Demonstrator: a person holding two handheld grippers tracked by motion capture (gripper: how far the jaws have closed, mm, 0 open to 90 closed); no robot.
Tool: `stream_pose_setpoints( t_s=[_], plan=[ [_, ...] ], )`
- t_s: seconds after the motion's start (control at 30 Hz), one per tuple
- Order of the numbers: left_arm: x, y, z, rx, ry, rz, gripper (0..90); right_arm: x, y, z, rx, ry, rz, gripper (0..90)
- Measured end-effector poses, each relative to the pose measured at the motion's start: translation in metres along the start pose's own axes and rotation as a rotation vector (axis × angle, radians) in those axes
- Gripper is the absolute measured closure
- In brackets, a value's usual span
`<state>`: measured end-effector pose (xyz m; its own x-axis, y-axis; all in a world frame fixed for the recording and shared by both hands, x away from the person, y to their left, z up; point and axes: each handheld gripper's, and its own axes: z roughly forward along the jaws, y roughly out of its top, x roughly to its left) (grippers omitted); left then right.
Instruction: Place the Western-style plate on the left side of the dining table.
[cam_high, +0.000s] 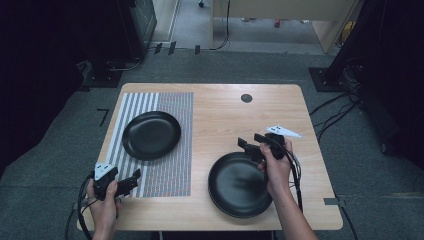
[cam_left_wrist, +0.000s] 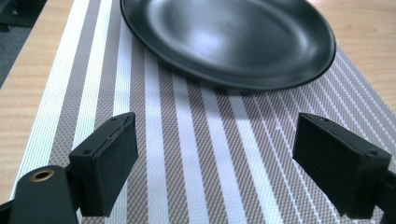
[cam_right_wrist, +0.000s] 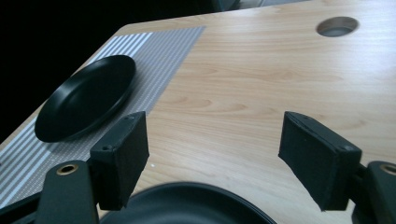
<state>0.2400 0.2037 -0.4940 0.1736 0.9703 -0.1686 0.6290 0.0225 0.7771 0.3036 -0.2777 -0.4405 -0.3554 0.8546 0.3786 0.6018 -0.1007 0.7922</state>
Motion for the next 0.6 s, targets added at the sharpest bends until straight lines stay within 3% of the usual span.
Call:
stream_pose_setpoints(
  t_s=[0.6],
  plan=[
    [0.017,-0.02,-0.014,0.038,0.044,0.025,13.8,-0.049,-0.027,-0.053,-0.028,-0.107,0.024,23.7]
  ],
)
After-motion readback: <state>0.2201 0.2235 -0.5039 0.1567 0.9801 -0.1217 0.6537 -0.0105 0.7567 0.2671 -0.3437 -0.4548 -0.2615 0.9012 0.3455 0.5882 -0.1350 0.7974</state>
